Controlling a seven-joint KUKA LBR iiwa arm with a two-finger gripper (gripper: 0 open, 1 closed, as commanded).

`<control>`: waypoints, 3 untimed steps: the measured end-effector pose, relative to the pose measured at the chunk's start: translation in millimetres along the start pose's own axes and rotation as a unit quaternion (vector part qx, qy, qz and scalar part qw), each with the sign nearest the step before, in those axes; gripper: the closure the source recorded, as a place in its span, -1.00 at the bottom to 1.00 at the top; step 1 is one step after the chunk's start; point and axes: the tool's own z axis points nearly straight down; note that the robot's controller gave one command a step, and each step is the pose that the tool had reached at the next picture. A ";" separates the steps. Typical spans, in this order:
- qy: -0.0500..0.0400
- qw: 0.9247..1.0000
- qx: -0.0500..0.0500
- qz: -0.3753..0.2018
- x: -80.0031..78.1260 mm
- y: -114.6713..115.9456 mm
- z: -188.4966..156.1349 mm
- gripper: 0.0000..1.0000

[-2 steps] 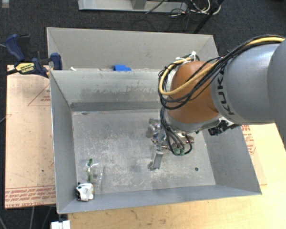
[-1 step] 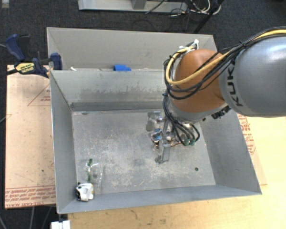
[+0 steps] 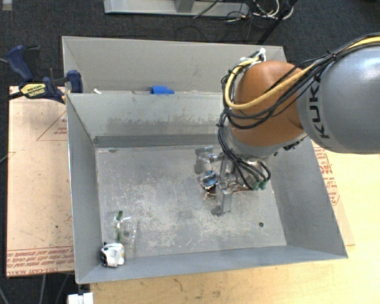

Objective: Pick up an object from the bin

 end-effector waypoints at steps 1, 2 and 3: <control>-0.006 1.000 0.001 -0.019 -13.2 -11.7 -9.5 -1.00; -0.002 0.996 0.000 -0.084 -10.6 -44.9 2.8 -1.00; -0.003 0.987 0.001 -0.159 -38.0 -63.2 12.7 -1.00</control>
Offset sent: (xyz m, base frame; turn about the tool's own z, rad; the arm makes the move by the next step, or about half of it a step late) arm 0.0214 -0.0781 -0.0054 -0.3324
